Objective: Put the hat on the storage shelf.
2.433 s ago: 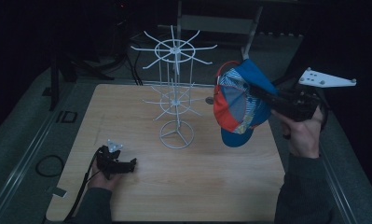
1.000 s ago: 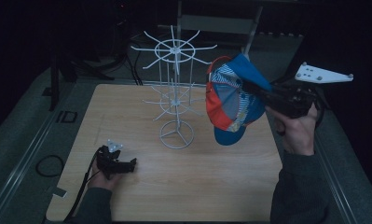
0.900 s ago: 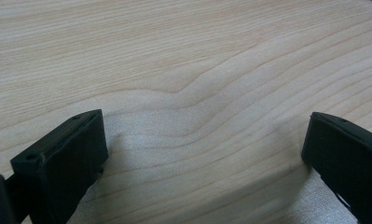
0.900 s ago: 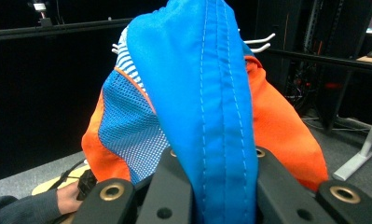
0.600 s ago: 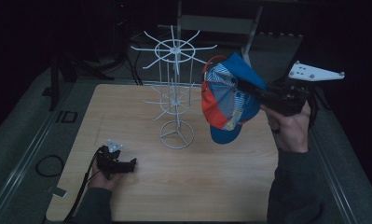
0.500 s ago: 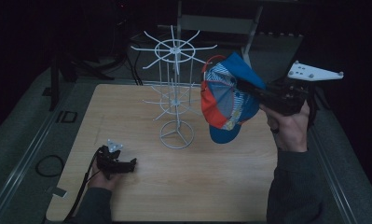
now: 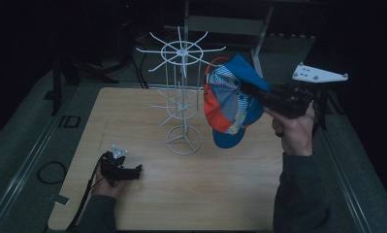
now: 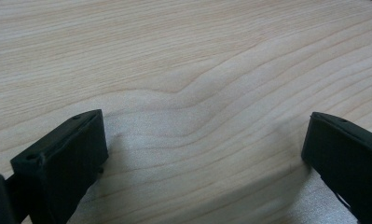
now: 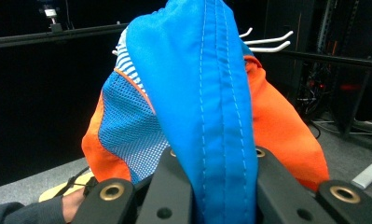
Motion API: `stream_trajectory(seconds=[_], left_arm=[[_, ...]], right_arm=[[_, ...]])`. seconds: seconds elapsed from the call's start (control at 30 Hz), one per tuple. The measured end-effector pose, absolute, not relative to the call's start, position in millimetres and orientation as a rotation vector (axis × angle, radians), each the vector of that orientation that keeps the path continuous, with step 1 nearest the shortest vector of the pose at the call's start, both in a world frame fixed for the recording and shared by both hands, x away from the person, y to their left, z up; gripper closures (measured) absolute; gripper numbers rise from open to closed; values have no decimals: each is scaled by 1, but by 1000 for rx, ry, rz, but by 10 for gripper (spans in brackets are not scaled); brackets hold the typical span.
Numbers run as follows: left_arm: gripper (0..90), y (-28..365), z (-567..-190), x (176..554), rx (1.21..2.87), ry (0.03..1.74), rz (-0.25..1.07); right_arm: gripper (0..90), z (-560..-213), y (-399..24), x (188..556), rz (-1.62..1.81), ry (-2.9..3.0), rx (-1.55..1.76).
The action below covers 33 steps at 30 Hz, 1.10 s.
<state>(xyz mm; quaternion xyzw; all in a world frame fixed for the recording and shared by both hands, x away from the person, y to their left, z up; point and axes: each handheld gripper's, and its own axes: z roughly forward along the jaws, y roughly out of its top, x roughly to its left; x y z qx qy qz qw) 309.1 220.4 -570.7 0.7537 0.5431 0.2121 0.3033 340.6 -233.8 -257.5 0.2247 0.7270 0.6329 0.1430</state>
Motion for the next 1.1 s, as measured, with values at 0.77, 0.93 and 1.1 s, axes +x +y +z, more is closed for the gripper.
stream_trajectory(seconds=[0.77, 0.93, 1.1], left_arm=[[2, 220, -571, 309, 1998, 1438, 560], [2, 220, -571, 309, 1997, 1438, 560], [2, 220, -571, 309, 1999, 1437, 559]], right_arm=[[874, -275, -222, 355, 1825, 2140, 687], [856, -279, -217, 358, 1793, 2171, 696], [812, -283, -213, 360, 1761, 2206, 702]])
